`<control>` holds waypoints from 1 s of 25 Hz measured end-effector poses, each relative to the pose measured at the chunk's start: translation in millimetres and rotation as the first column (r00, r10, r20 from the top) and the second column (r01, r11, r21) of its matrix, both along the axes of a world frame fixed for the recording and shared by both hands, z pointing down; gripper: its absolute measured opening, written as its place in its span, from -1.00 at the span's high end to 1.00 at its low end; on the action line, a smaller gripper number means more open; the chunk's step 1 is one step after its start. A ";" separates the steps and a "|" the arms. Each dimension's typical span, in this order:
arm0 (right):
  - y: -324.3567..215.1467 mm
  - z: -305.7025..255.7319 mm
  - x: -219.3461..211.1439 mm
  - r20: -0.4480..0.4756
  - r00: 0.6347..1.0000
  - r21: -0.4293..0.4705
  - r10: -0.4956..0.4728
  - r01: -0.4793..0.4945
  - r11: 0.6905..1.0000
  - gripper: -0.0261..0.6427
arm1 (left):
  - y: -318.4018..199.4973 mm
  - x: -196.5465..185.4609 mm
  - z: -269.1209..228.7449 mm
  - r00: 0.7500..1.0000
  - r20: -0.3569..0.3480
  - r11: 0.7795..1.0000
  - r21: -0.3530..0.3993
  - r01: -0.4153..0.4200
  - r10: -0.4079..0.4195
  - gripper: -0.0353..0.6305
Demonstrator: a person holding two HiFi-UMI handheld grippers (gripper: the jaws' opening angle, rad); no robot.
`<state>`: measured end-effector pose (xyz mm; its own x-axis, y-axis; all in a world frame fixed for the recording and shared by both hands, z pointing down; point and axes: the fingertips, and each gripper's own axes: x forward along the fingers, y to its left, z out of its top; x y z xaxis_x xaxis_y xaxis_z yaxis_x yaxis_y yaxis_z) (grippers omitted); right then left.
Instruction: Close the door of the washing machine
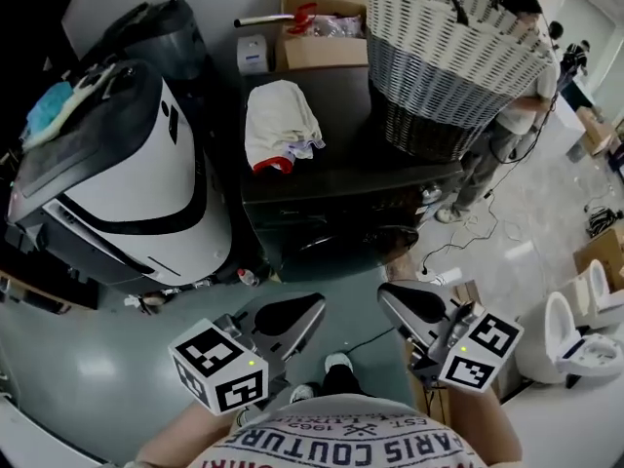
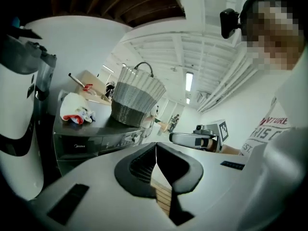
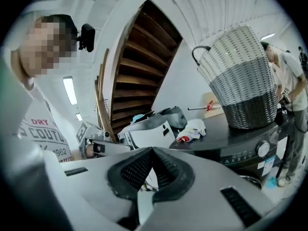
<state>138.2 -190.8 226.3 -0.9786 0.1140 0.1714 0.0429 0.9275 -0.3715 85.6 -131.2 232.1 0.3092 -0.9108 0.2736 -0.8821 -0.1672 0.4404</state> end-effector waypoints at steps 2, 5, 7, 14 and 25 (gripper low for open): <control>17.1 -16.6 4.7 0.036 0.999 0.027 0.010 -0.011 1.000 0.86 | 15.4 2.3 -18.9 1.000 0.004 0.998 0.055 -0.011 0.011 0.81; 44.9 -33.0 10.2 0.067 0.998 0.068 0.015 -0.020 0.997 0.86 | 43.3 4.7 -37.0 1.000 0.017 0.994 0.110 -0.019 0.017 0.81; 60.6 -41.3 11.8 0.085 0.996 0.083 0.018 -0.025 0.996 0.86 | 60.2 4.5 -44.9 1.000 0.020 0.991 0.133 -0.017 0.014 0.81; 102.0 -52.4 12.6 0.091 0.996 0.153 0.015 -0.029 0.988 0.86 | 99.2 7.0 -61.0 0.999 0.032 0.983 0.184 -0.013 0.007 0.81; 124.5 -51.2 18.6 0.114 0.992 0.109 0.049 -0.062 0.992 0.86 | 121.6 10.4 -58.7 0.999 0.040 0.982 0.184 -0.039 0.032 0.81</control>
<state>156.8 -66.3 175.1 -0.9965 0.0453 0.0701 0.0255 0.9649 -0.2613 96.1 -9.7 173.4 0.3351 -0.9354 0.1132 -0.8890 -0.2741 0.3667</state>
